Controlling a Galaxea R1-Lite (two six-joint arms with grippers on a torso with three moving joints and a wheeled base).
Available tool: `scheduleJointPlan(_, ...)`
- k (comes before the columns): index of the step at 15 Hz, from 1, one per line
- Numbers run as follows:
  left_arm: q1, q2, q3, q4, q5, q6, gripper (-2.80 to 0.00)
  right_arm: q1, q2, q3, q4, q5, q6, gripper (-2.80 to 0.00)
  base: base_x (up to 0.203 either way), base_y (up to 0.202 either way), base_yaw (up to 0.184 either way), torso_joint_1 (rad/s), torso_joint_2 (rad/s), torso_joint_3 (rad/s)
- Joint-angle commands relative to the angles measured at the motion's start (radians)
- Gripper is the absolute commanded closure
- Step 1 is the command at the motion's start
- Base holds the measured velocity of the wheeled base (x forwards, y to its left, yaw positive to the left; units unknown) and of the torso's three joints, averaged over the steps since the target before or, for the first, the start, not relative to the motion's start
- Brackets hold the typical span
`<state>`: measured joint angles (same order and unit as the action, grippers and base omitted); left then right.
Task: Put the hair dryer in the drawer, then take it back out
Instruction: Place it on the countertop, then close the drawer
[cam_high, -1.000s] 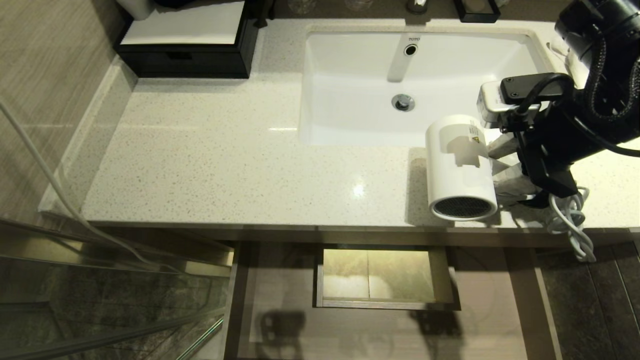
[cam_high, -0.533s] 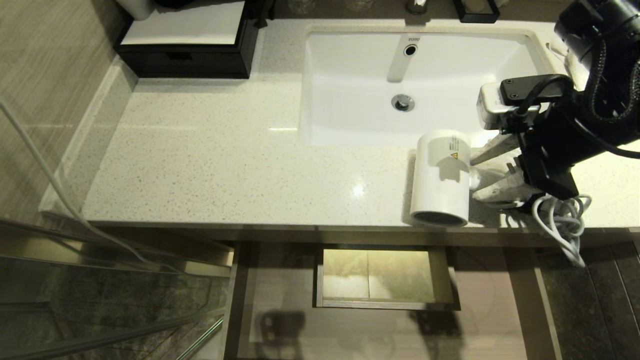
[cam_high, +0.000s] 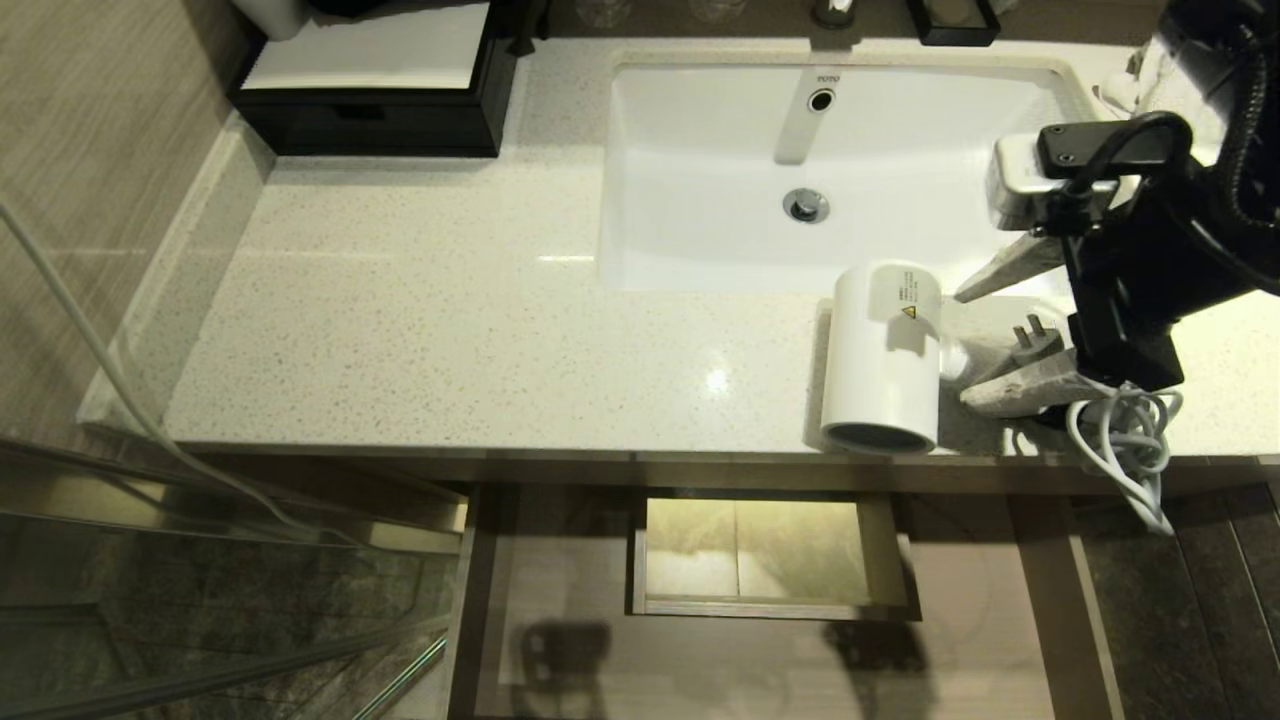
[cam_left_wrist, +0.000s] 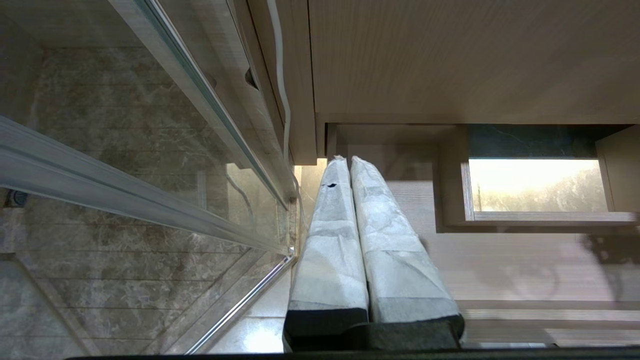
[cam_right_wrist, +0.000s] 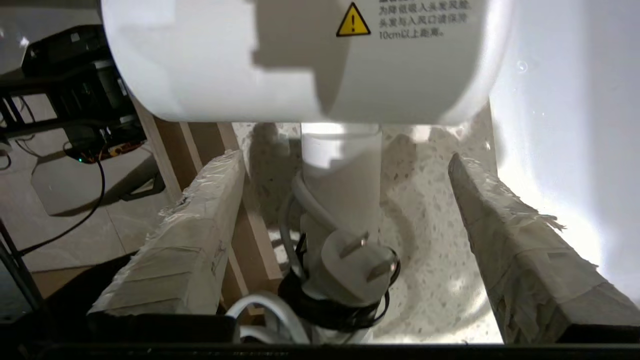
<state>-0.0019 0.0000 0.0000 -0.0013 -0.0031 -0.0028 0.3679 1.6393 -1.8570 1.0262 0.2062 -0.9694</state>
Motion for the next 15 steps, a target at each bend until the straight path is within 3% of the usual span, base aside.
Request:
scheduleJointPlan(1, 0.0, 0.0, 0.0, 0.0, 0.0, -0.001, 0.0, -0.025, -0.087, 0.038, 0.001, 0.0, 0.004, -2.8, 0.0, 0.0, 0.0, 0.0, 0.0, 0.0)
scheduleJointPlan(2, 0.0, 0.0, 0.002, 0.0, 0.0, -0.001, 0.0, -0.035, -0.116, 0.062, -0.001, 0.0, 0.005, -2.8, 0.0, 0.0, 0.0, 0.0, 0.0, 0.0)
scheduleJointPlan(3, -0.001, 0.0, 0.0, 0.0, 0.0, -0.001, 0.0, -0.05, -0.151, 0.085, -0.005, 0.001, 0.008, 0.0, 0.0, 0.0, 0.0, 0.0, 0.0, 0.0)
scheduleJointPlan(8, 0.0, 0.0, 0.0, 0.0, 0.0, 0.0, 0.0, -0.093, -0.313, 0.172, -0.073, -0.003, 0.073, 0.0, 0.0, 0.0, 0.0, 0.0, 0.0, 0.0)
scheduleJointPlan(11, 0.0, 0.0, 0.0, 0.0, 0.0, -0.002, 0.0, -0.208, -0.438, 0.256, -0.146, -0.011, 0.125, 0.0, 0.0, 0.0, 0.0, 0.0, 0.0, 0.0)
scheduleJointPlan(15, 0.0, 0.0, 0.001, 0.0, 0.0, -0.002, 0.0, -0.319, -0.533, 0.313, -0.17, -0.034, 0.131, 0.0, 0.0, 0.0, 0.0, -0.013, 0.01, -0.007)
